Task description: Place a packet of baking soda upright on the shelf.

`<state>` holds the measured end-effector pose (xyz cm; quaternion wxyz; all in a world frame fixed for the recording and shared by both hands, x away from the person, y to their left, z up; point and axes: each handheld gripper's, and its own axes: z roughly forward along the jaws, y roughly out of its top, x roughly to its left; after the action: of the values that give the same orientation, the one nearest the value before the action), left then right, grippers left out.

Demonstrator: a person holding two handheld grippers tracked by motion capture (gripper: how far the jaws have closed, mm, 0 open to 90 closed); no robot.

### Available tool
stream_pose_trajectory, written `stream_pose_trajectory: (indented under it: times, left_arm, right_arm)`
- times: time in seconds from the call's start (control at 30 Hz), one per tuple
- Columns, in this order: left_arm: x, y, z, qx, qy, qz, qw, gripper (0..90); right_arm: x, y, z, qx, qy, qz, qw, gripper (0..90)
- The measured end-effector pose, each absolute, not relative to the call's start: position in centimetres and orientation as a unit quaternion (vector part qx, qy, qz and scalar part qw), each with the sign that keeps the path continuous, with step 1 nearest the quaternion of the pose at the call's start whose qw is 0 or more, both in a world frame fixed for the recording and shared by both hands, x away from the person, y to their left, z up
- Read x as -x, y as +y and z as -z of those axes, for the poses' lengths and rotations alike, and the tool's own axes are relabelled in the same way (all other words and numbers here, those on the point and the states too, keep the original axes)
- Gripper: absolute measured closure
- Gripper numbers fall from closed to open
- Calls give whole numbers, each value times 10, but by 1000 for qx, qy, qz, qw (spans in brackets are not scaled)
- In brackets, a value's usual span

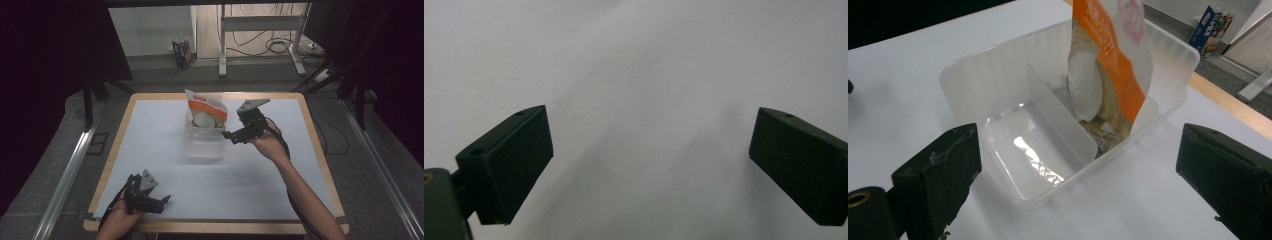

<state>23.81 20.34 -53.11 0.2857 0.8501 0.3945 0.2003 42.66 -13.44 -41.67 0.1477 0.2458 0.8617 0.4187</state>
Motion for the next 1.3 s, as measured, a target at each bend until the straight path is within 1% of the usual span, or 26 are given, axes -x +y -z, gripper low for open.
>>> stream_pose_trajectory:
  times: [0.7, 0.93, 1.3]
  left_arm:
    - [-238, 202, 531, -852, 392, -203, 281, 39]
    - [-237, 202, 531, -853, 390, -204, 280, 39]
    - [-237, 201, 531, -854, 386, -207, 280, 40]
  right_arm:
    - [-395, -146, 440, -243, 863, -419, 142, 41]
    - [-388, -152, 441, -231, 866, -417, 152, 34]
    - [-373, -161, 444, -224, 864, -428, 142, 22]
